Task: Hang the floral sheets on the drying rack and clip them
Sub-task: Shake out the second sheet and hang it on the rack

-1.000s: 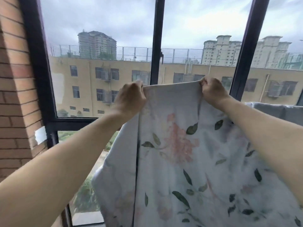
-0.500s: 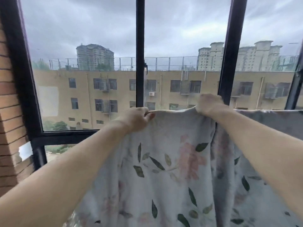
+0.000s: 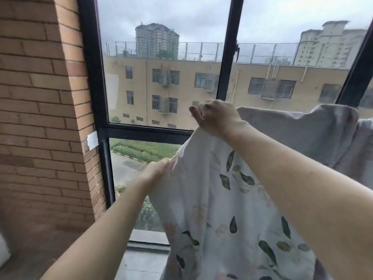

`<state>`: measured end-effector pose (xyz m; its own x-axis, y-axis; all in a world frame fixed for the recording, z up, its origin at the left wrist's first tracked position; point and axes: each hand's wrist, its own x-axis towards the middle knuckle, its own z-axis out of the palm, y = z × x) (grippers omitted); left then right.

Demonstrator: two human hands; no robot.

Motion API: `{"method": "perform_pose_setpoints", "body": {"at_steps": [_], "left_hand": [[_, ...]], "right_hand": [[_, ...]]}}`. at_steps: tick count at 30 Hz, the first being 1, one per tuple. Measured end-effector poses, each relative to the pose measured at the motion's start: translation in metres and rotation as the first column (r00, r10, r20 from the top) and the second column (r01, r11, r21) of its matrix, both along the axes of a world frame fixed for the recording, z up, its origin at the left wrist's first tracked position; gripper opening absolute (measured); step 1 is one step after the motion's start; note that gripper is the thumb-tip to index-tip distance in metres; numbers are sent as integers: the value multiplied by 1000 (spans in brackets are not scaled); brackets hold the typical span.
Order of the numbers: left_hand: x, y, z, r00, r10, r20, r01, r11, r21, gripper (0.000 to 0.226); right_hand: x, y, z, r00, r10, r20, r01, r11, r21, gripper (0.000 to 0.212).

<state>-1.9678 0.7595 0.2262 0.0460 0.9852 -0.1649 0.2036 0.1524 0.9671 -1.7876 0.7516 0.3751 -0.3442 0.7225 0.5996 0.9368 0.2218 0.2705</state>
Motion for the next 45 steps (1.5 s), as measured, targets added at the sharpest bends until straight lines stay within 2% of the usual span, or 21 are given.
{"method": "perform_pose_setpoints", "body": {"at_steps": [3,6,9,10,12,13,15,16,17,19,20,21,23,24,28,31,35,38,41,43,45], "left_hand": [[-5,-6,-18,988,-149,46,148,988,33,23],[-14,-3,-32,978,-193,85,202,970,-131,34],[-24,1,-31,889,-109,445,163,983,-85,30],[-31,5,-28,769,-62,636,136,989,-67,28],[-51,7,-15,421,24,907,20,999,-36,28],[-66,8,-9,282,65,957,-83,996,-43,30],[-97,6,0,118,110,987,-269,960,-75,30],[-109,7,2,119,112,987,-310,948,-70,29],[-118,9,0,202,119,972,-300,953,-55,26],[-119,13,-5,526,62,848,-108,994,-5,27],[-112,10,-8,683,-23,730,54,998,-19,38],[-102,4,-9,779,-134,612,221,973,-67,54],[-80,-7,-9,788,-298,538,428,894,-132,75],[-70,-9,-6,767,-320,556,446,889,-105,74],[-48,-4,19,724,-289,626,318,946,68,48],[-43,-4,33,663,-362,655,278,932,234,30],[-52,-2,38,553,-393,734,153,914,375,40],[-64,7,55,664,-335,668,26,904,428,39],[-81,9,81,802,-352,482,9,815,579,38],[-94,8,98,844,-371,388,-1,722,692,43],[-103,1,107,871,-373,319,34,694,720,41]], "right_hand": [[-8,5,-20,978,-190,91,173,972,161,57],[-7,9,-30,963,-259,68,234,936,262,54],[-5,15,-33,969,-246,38,219,914,343,55],[-4,19,-36,972,-235,17,211,901,379,53],[-2,24,-39,981,-194,-13,179,869,461,50],[-2,26,-41,986,-166,-24,157,857,491,49],[-3,31,-43,993,-109,-36,112,845,523,50],[-4,33,-42,994,-99,-40,106,847,521,51],[-5,35,-43,994,-97,-45,107,850,516,52],[-4,37,-43,992,-117,-51,126,846,518,54],[-3,37,-43,991,-128,-50,135,847,515,54],[-2,36,-43,990,-132,-45,136,850,508,55],[-1,32,-44,990,-138,-40,140,856,497,55],[-2,30,-43,989,-143,-40,145,862,486,56],[-2,23,-44,991,-135,-8,125,885,448,52],[-1,22,-43,991,-135,25,112,900,421,45],[4,20,-40,987,-146,71,109,919,380,44],[9,17,-35,991,-130,15,117,933,339,49],[11,17,-26,978,-154,-142,191,934,301,56],[9,20,-24,958,-234,-166,272,924,268,64],[5,21,-27,949,-283,-136,310,913,266,65]]}}
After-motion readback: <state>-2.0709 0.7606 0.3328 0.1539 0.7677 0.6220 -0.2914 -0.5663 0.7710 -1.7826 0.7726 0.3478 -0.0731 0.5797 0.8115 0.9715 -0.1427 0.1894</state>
